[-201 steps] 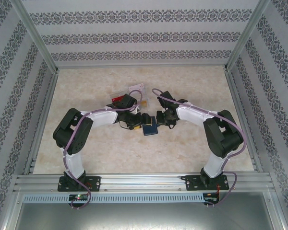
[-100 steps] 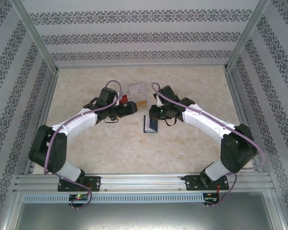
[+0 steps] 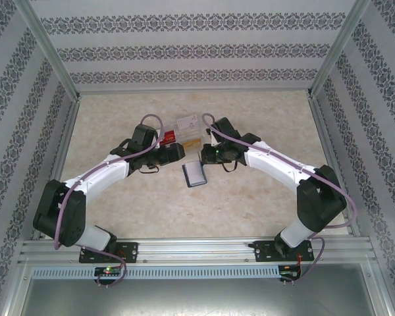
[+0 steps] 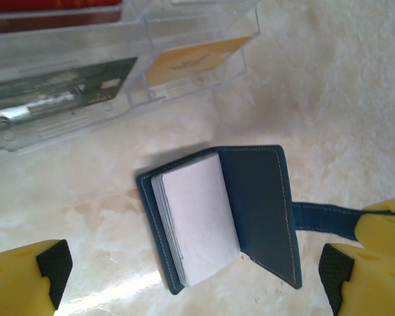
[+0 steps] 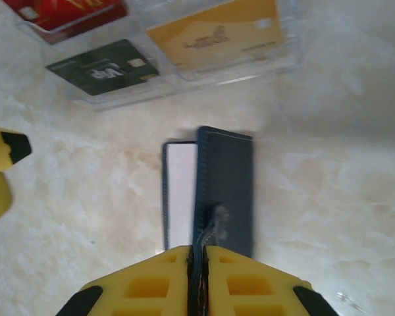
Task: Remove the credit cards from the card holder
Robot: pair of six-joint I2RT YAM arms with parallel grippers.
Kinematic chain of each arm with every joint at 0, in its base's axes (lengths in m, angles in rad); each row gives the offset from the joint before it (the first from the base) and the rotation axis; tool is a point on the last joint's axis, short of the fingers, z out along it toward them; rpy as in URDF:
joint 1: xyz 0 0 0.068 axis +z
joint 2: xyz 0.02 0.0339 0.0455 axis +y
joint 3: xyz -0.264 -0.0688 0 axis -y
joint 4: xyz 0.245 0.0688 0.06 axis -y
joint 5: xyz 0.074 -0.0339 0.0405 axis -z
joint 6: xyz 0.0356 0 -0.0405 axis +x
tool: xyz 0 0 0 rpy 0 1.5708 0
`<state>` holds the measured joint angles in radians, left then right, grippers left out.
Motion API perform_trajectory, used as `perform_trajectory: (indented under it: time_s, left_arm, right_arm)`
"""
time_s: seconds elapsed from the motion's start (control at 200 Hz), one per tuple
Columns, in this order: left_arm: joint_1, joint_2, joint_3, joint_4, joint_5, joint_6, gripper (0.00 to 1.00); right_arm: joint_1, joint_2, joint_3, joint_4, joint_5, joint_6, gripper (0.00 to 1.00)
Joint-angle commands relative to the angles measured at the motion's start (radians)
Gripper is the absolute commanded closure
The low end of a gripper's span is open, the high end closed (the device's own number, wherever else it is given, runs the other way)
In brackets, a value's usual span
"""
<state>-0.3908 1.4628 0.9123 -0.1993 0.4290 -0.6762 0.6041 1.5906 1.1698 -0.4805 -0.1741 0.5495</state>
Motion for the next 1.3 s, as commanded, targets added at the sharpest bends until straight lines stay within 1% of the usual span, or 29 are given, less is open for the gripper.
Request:
perform_trajectory:
  time_s: [0.0,0.085,0.16,0.225,0.275,0.31,0.375,0.5,0.624,0.729,0.819,0.944,1.014,1.109,1.194,1.294]
  left_arm:
    - [-0.011,0.036,0.016,0.044,0.099,-0.007,0.07]
    - [-0.039,0.066,0.045,0.052,0.117,-0.004,0.16]
    - [-0.066,0.108,0.094,0.043,0.133,0.001,0.26]
    - [-0.090,0.146,0.132,0.042,0.133,0.004,0.36]
    - [-0.108,0.174,0.153,0.057,0.124,0.007,0.47]
    - [-0.121,0.193,0.167,0.073,0.117,0.005,0.52]
    - [-0.144,0.236,0.209,0.077,0.097,0.009,0.57]
    - [-0.184,0.337,0.306,0.029,0.067,0.038,0.68]
    - [-0.221,0.425,0.371,0.020,0.048,0.048,0.75]
    - [-0.245,0.494,0.423,0.013,0.044,0.053,0.80]
    - [-0.261,0.546,0.459,-0.004,0.048,0.059,0.83]
    - [-0.275,0.590,0.487,-0.028,0.047,0.075,0.89]
    - [-0.278,0.598,0.490,-0.040,0.035,0.088,0.91]
    - [-0.281,0.609,0.487,-0.052,0.023,0.106,0.94]
    - [-0.281,0.619,0.475,-0.049,0.019,0.110,0.96]
    - [-0.282,0.629,0.458,-0.043,0.011,0.111,0.98]
  right_arm:
    - [-0.063,-0.048,-0.074,-0.004,0.018,-0.007,0.86]
    - [-0.111,-0.045,-0.119,0.022,-0.006,-0.015,0.85]
    - [-0.147,-0.034,-0.148,0.039,-0.022,-0.021,0.85]
    - [-0.174,-0.020,-0.159,0.050,-0.040,-0.031,0.85]
    - [-0.190,-0.011,-0.165,0.058,-0.049,-0.042,0.85]
    - [-0.201,-0.001,-0.167,0.063,-0.055,-0.049,0.85]
    - [-0.220,0.016,-0.166,0.067,-0.065,-0.062,0.85]
    - [-0.243,0.043,-0.160,0.072,-0.076,-0.076,0.85]
    - [-0.267,0.049,-0.164,0.078,-0.089,-0.080,0.84]
    - [-0.277,0.048,-0.164,0.085,-0.112,-0.073,0.81]
    - [-0.278,0.027,-0.169,0.087,-0.122,-0.069,0.76]
    - [-0.279,-0.049,-0.198,0.092,-0.106,-0.034,0.66]
    - [-0.273,-0.096,-0.219,0.095,-0.104,-0.018,0.63]
    - [-0.253,-0.146,-0.244,0.094,-0.100,0.003,0.64]
    - [-0.221,-0.156,-0.267,0.105,-0.099,0.028,0.69]
    - [-0.185,-0.131,-0.289,0.143,-0.101,0.066,0.77]
